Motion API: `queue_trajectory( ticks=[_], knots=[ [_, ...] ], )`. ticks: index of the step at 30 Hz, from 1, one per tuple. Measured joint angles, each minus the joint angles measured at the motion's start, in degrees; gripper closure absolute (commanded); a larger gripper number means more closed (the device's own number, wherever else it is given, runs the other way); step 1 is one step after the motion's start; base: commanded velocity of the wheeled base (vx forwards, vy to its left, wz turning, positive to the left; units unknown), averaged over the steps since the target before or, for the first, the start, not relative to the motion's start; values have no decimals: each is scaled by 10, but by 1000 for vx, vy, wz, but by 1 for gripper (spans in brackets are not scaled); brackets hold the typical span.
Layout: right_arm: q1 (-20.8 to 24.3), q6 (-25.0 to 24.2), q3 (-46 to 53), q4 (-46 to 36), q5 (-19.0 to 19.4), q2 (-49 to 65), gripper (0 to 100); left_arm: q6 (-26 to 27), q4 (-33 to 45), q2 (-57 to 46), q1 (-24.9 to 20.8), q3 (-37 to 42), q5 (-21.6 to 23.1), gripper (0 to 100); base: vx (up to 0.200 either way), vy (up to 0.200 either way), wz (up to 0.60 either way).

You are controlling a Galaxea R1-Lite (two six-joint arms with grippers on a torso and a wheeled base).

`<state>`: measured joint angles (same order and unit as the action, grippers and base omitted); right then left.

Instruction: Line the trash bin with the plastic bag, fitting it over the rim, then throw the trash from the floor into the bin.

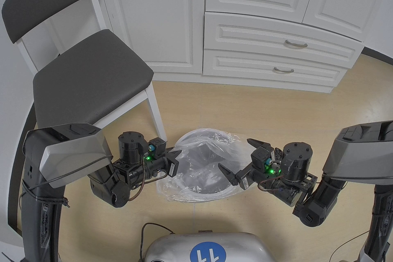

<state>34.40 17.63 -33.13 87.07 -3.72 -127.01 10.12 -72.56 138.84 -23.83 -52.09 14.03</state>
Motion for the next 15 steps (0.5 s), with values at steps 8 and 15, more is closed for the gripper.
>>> queue_trajectory(
  ticks=[8,15],
  knots=[
    [-56,137,-88,-183,92,8,0,0,-21,-5,-3,21,1,100,0,0,0],
    [-83,174,-182,-242,125,-21,0,1,-28,-7,-6,27,4,100,0,0,0]
  ],
)
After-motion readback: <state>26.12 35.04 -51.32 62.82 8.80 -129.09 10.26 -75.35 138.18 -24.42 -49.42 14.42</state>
